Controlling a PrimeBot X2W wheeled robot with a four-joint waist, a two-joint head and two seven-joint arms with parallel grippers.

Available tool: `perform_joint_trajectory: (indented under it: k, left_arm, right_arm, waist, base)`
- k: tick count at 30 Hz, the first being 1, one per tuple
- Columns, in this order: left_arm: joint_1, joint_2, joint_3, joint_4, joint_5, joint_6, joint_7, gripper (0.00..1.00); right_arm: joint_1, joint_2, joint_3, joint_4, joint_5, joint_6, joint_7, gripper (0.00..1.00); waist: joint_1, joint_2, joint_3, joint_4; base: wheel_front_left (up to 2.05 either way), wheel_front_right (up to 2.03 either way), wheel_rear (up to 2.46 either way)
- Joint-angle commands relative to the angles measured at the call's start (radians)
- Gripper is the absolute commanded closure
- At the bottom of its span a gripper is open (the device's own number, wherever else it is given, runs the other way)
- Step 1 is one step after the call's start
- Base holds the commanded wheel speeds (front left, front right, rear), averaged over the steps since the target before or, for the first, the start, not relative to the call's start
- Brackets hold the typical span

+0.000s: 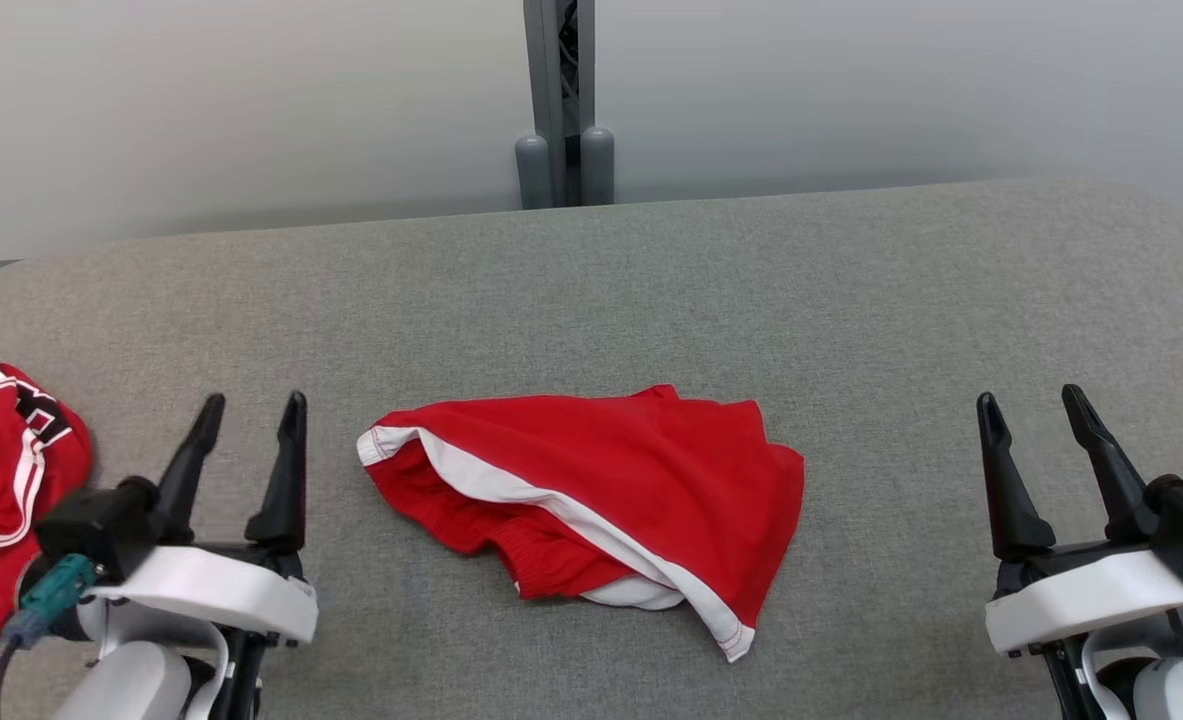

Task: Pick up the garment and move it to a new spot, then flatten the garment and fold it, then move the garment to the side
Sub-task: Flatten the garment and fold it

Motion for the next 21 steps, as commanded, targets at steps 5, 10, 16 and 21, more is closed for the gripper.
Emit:
perform_joint_trajectory:
  k: [5,10,16,21]
  left_arm:
    - [0.02,0.019,0.096,-0.175,0.043,0.074,-0.012,0.0]
    - [0.054,0.037,0.144,-0.217,0.069,0.101,-0.015,0.0]
    - [0.109,0.085,0.139,-0.171,0.105,0.082,-0.003,0.0]
    - [0.123,0.095,0.121,-0.15,0.105,0.074,0.011,0.0]
  right_arm:
    - [0.006,-0.006,-0.008,-0.016,-0.019,0.0,-0.003,0.0]
    - [0.011,-0.006,-0.006,-0.013,-0.029,0.0,-0.005,0.0]
    - [0.026,-0.006,-0.003,-0.001,-0.055,0.0,0.004,0.0]
    - [0.043,-0.006,-0.002,0.001,-0.063,0.0,0.012,0.0]
  waist:
    - [0.0,-0.0001,-0.013,0.019]
    - [0.0,-0.0001,-0.023,0.023]
    - [0.0,-0.0001,-0.049,0.019]
    - [0.0,-0.0001,-0.061,0.019]
  base:
    - [0.0,0.0,0.0]
    - [0.0,0.0,0.0]
    - [0.0,0.0,0.0]
    - [0.0,0.0,0.0]
